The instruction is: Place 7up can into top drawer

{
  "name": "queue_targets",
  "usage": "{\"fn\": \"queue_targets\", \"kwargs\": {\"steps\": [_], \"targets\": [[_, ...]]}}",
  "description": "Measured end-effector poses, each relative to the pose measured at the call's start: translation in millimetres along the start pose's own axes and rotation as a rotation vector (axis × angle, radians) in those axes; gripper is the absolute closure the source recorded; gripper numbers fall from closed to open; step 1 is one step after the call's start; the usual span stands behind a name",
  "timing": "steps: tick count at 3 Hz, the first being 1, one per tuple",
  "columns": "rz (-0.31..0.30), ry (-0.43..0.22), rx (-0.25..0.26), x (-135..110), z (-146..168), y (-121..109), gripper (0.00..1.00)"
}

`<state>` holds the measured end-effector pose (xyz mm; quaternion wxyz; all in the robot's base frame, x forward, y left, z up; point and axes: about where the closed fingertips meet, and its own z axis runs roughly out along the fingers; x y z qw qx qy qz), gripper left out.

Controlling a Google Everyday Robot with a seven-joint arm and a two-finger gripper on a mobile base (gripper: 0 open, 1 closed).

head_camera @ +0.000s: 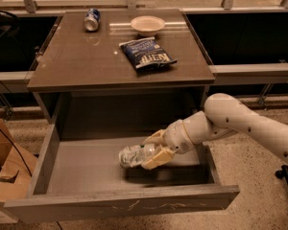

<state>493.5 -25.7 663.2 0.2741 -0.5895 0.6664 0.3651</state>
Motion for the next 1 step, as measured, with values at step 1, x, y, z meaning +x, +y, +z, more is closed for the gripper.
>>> {"fn": "queue_targets", "kwargs": {"steps": [1], "targets": [[0.000, 0.000, 0.000, 0.0, 0.0, 0.0, 0.00]]}}
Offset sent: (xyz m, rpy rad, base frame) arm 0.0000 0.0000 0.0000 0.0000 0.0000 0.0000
